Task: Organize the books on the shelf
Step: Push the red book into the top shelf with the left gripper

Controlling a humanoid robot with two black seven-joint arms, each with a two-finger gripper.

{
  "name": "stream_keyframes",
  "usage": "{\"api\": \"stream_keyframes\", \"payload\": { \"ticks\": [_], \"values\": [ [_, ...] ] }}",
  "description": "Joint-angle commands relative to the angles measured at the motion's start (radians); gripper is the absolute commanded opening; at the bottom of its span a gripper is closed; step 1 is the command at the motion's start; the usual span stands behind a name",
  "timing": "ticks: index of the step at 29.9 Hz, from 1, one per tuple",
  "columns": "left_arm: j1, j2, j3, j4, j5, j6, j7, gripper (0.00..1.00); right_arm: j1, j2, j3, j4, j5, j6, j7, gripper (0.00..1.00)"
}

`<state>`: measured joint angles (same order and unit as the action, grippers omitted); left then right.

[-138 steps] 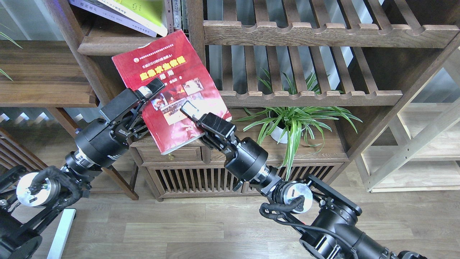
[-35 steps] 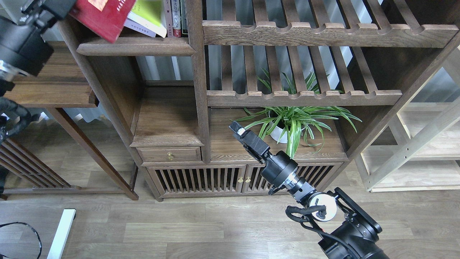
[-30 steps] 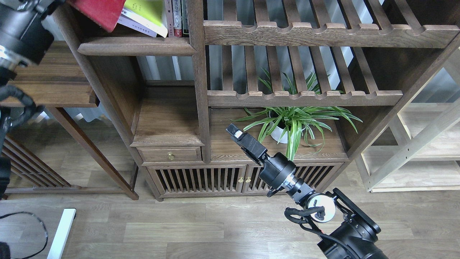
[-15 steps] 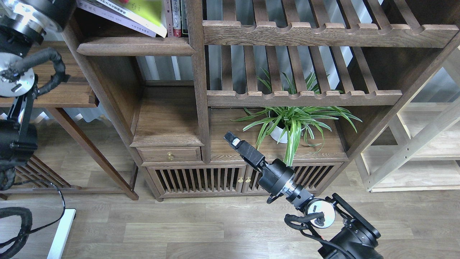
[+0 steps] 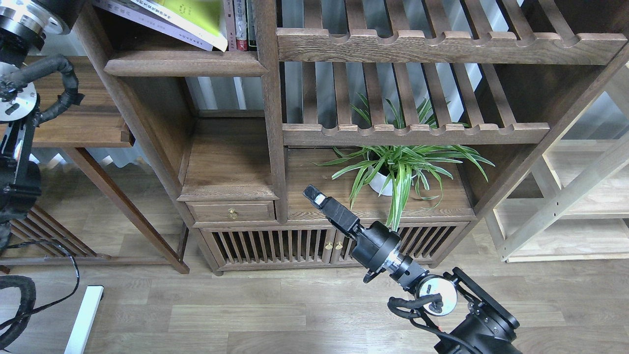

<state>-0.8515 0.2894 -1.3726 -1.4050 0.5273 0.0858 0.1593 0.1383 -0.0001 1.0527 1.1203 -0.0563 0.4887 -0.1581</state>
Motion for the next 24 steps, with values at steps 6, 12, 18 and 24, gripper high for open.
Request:
{"api": "stream_keyframes", "payload": {
  "ticks": [6,12,18,24],
  "values": [
    [-0.121,-0.006,0.092,0.181,-0.004,-0.006,-0.063,0.01,-0.003,0.000,0.001,0.004,-0.007,0.000,0.000,0.84],
    [-0.250,-0.027,0.190,0.326,-0.018,-0.006,-0.110,0.03,-0.003,0.000,0.001,0.004,-0.007,0.000,-0.001,0.84],
    [-0.300,-0.062,0.204,0.432,-0.020,-0.009,-0.135,0.05,-0.003,0.000,0.000,0.004,-0.008,0.000,-0.001,0.84],
    [-0.316,-0.072,0.225,0.495,-0.023,-0.011,-0.162,0.05,-0.005,0.000,0.000,0.004,-0.010,0.000,-0.001,0.84]
  ]
}}
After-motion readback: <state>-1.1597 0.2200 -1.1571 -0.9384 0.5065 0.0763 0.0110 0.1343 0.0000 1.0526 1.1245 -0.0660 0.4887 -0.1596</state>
